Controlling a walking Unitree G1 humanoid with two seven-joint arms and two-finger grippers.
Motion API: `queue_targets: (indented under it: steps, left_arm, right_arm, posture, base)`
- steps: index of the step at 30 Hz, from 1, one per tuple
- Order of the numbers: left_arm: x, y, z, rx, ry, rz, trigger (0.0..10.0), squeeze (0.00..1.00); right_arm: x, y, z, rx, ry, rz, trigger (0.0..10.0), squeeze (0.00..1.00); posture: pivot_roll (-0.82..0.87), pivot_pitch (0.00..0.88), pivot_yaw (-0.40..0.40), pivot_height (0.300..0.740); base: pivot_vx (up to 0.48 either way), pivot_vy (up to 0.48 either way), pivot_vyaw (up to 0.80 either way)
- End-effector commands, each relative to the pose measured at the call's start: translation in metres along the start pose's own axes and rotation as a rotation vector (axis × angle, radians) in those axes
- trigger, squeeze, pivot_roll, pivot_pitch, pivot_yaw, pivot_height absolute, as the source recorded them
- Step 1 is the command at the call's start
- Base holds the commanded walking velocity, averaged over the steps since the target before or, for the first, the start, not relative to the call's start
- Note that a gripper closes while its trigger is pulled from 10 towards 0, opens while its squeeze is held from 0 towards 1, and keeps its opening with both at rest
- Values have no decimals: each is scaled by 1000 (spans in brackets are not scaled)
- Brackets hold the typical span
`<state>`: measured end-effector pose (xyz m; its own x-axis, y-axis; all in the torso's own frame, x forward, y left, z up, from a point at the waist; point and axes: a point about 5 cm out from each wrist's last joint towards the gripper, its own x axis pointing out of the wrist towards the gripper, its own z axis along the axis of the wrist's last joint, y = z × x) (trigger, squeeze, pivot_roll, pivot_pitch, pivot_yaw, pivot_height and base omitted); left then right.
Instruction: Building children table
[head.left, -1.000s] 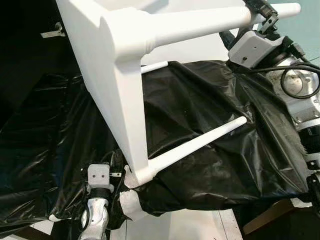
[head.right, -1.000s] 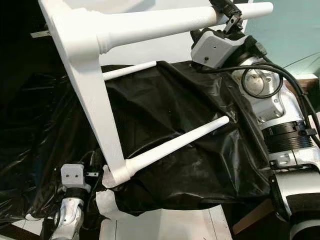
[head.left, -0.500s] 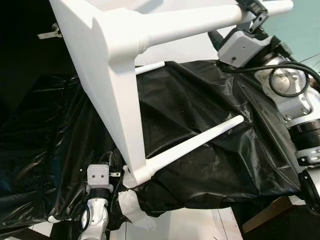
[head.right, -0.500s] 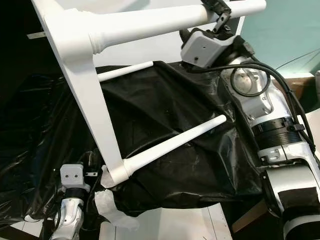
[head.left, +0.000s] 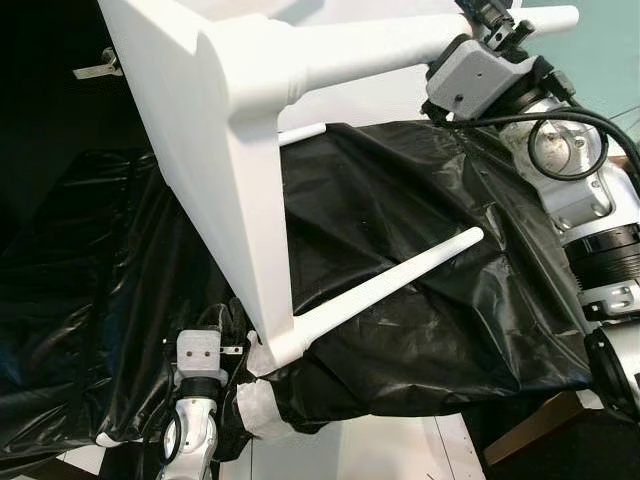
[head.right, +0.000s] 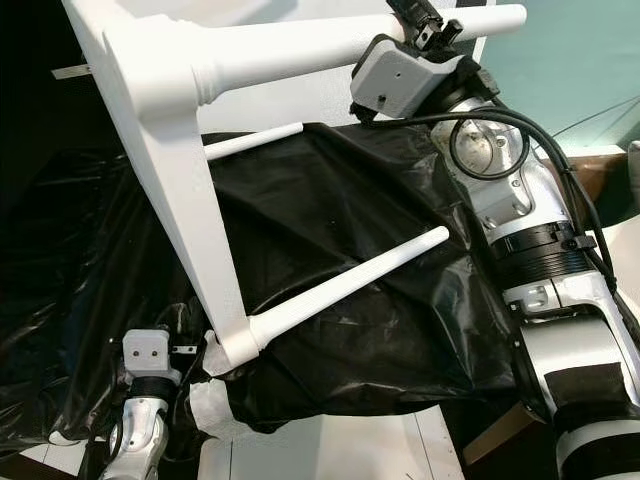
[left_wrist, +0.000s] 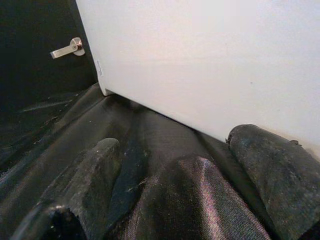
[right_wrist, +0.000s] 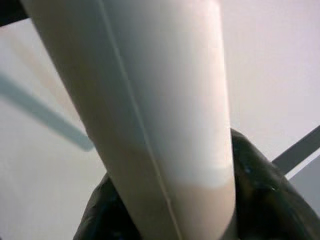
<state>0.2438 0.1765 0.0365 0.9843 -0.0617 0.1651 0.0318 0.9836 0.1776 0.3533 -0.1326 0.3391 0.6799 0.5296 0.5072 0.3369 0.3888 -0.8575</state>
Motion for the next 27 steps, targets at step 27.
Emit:
queue_targets:
  steps: [27]
  left_arm:
    - [-19, -16, -20, -11, 123, -75, 10000, 0]
  right_arm:
    - [-18, -7, -57, 296, 498, -320, 0, 0]
  posture:
    - [55, 0, -19, 740]
  base:
    - [0, 0, 0]
